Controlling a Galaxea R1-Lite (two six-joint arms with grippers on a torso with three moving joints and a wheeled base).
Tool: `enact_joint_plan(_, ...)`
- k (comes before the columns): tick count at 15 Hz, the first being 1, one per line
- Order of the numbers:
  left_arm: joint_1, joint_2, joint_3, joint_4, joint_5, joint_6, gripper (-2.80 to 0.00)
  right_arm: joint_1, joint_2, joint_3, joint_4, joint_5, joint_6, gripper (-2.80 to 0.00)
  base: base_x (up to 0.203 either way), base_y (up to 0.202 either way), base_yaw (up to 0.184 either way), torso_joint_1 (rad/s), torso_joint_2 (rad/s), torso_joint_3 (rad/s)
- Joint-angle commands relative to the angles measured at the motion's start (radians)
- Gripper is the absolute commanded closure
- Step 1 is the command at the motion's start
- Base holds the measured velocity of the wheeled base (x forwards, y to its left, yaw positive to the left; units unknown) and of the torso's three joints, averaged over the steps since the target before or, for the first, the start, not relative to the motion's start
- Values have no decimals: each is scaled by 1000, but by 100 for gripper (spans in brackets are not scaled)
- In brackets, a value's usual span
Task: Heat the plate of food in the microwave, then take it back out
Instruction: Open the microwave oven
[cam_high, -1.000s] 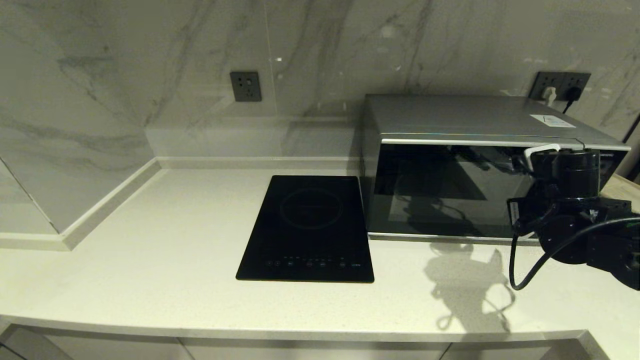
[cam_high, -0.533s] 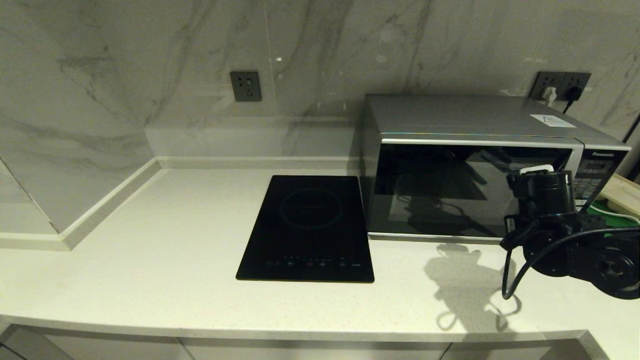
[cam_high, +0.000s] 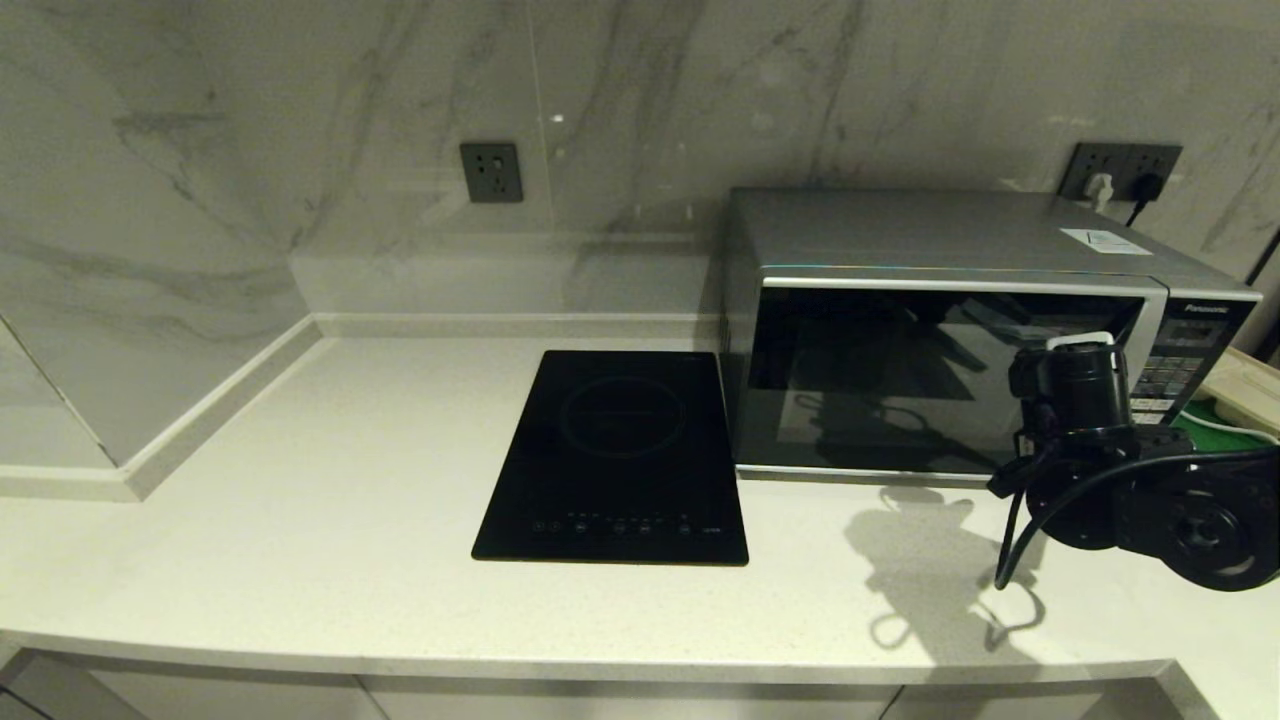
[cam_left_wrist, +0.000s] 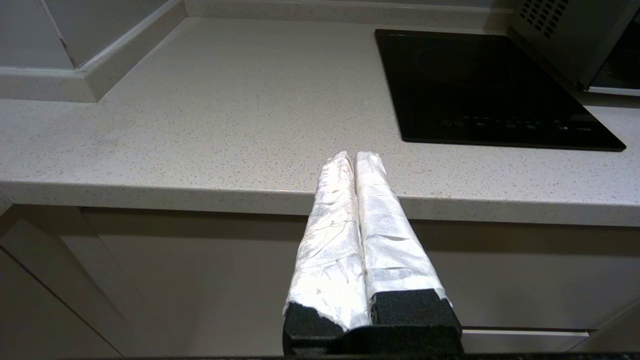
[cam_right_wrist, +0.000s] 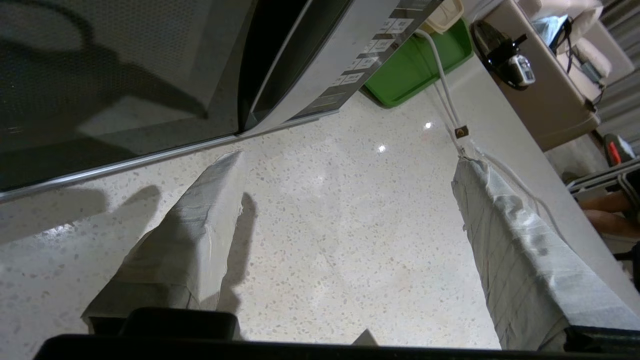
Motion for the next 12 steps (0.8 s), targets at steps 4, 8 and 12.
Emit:
enact_joint_plan(4,0,0,0,0,0,-1,0,-14,61,-26,-3,-39,80,-280,0,0,0,0,0,0)
enact_joint_plan(8,0,0,0,0,0,-1,0,-61,93,-115,0,-29,123,-280,0,0,0,0,0,0)
enact_joint_plan(12,0,0,0,0,0,-1,0,-124,142,-160,0,0,123,-280,0,0,0,0,0,0)
